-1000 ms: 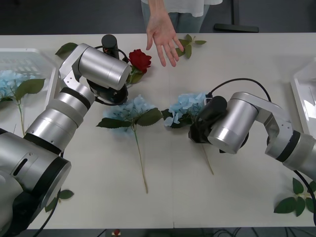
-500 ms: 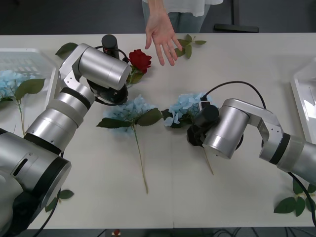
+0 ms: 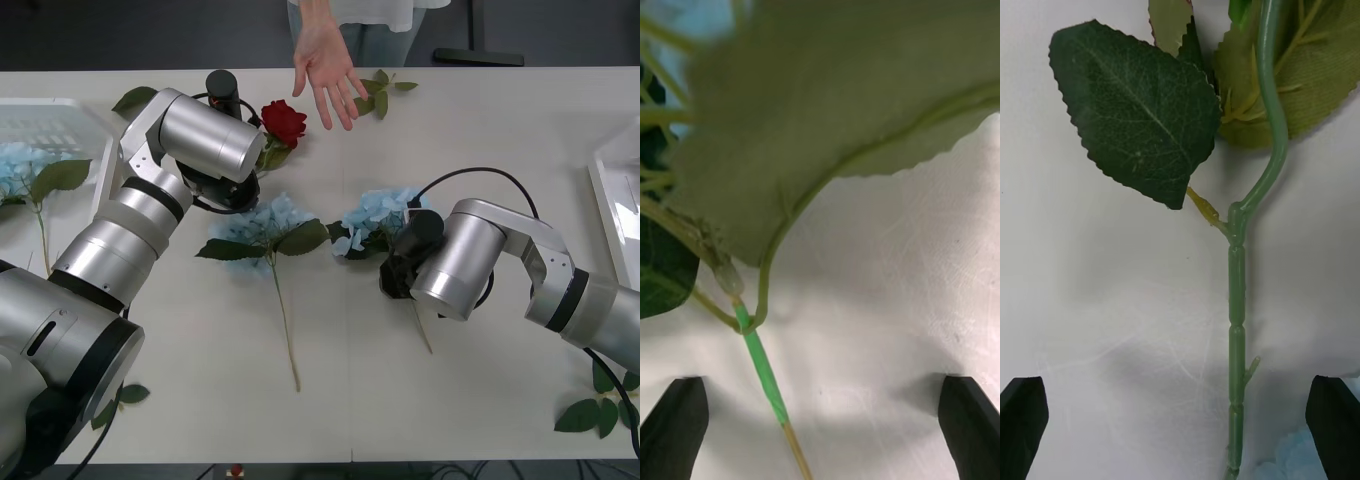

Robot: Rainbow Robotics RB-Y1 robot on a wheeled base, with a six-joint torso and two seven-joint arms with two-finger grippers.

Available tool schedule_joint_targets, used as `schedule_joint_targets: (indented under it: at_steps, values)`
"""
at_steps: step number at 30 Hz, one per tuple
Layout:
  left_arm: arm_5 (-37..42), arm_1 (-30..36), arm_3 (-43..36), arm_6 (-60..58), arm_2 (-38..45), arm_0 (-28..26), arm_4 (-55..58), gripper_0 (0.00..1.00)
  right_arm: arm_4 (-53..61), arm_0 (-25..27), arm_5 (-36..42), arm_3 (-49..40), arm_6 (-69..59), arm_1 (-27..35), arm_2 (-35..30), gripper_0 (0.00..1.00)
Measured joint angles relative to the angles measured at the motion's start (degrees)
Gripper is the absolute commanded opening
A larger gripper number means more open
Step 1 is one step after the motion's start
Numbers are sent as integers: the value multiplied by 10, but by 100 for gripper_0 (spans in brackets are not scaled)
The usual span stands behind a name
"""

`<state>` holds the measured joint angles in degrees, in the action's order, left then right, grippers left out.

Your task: Place the red flowers into the right box and the blue flowers into the left box. If a person shows an open palm, hand one flower to the person first, then continue sorting.

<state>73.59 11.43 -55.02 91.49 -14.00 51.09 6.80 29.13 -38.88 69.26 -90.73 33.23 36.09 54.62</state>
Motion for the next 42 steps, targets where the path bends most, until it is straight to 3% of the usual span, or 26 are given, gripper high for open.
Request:
schedule_joint_targets:
  at_steps: [3,4,7,8,22,28,32,36,39,42]
  values:
    - [0,0,0,0,0,0,0,100,7,0,7,0,0,0,0,65]
    - [0,0,0,0,0,0,0,100,8,0,7,0,0,0,0,45]
    - [0,0,0,0,0,0,0,100,9,0,7,0,0,0,0,5]
    - [0,0,0,0,0,0,0,100,9,0,7,0,0,0,0,0]
    - [0,0,0,0,0,0,0,100,9,-1,9,0,0,0,0,0]
    - [0,0,0,0,0,0,0,100,95,-34,83,-25,0,26,-18,0]
    - [0,0,0,0,0,0,0,100,188,-58,132,-101,0,90,-109,0]
    - [0,0,0,0,0,0,0,100,278,-61,183,-156,36,147,-274,0]
    - [0,0,0,0,0,0,0,100,318,-61,185,-172,121,175,-383,0]
    - [0,0,0,0,0,0,0,100,326,-61,150,-181,186,201,-440,0]
